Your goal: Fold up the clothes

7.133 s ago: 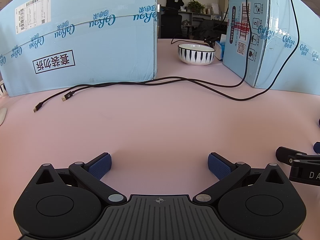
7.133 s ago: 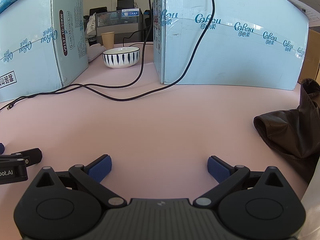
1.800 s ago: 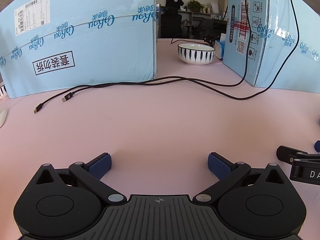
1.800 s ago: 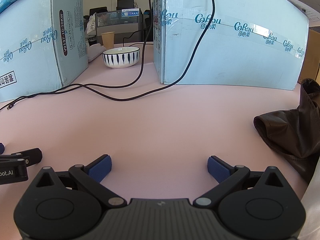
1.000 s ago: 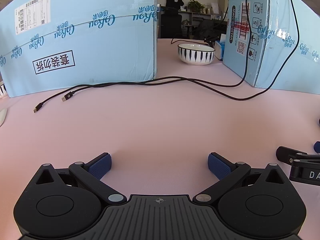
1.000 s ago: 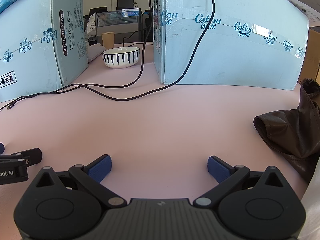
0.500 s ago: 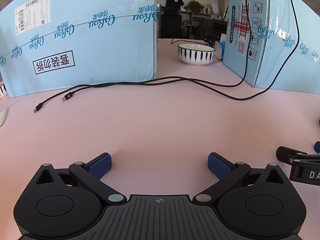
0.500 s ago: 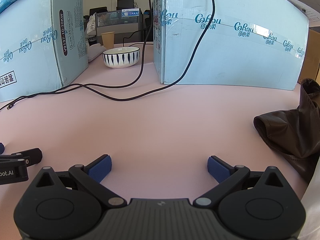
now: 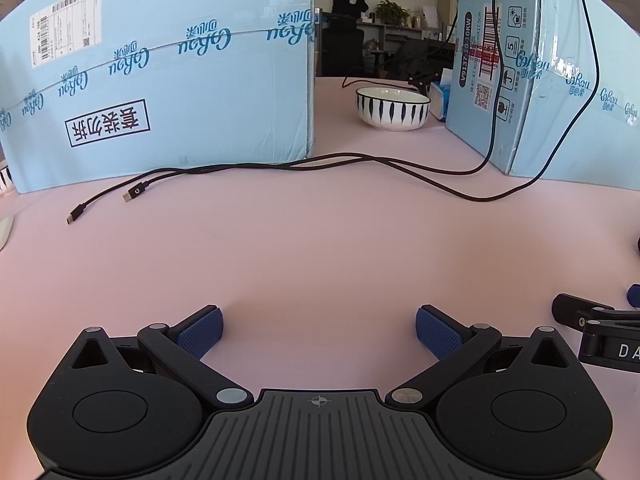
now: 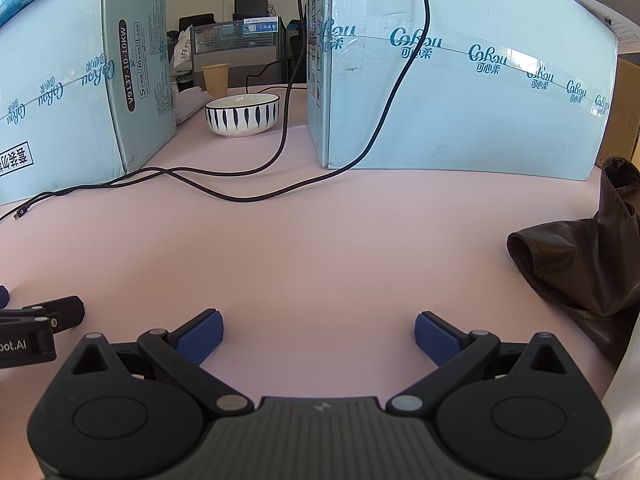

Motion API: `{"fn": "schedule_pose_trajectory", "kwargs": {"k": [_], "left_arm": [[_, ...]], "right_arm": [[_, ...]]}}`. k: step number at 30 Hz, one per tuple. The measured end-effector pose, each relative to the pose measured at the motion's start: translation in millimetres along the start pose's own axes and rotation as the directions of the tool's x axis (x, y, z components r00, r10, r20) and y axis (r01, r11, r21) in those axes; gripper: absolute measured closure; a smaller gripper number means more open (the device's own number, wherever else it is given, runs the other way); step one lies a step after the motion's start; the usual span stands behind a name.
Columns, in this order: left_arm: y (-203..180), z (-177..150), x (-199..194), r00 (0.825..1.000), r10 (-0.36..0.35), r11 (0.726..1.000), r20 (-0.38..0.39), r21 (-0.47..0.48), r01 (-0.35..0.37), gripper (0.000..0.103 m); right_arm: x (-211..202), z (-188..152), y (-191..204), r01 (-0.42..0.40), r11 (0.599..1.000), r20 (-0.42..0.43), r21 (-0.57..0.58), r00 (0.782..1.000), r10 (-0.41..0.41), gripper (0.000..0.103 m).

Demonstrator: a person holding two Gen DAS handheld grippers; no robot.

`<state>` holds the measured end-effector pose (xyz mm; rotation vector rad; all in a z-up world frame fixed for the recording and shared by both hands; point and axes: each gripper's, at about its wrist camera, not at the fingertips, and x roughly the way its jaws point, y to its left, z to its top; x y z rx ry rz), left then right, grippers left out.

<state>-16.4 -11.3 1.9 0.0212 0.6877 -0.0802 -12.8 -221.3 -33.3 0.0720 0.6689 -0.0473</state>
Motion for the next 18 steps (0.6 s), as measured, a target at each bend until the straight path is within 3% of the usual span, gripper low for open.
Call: {"fn": "schedule_pose_trajectory", "kwargs": {"k": [18], "left_arm": [[-2.1, -0.1, -0.1, 1.0, 0.0, 1.0, 0.003, -0.001, 0.0, 0.0]], "right_arm": [[0.0, -0.1, 0.0, 0.0, 1.0, 0.0, 0.0, 1.0, 0.0, 0.0]]}}
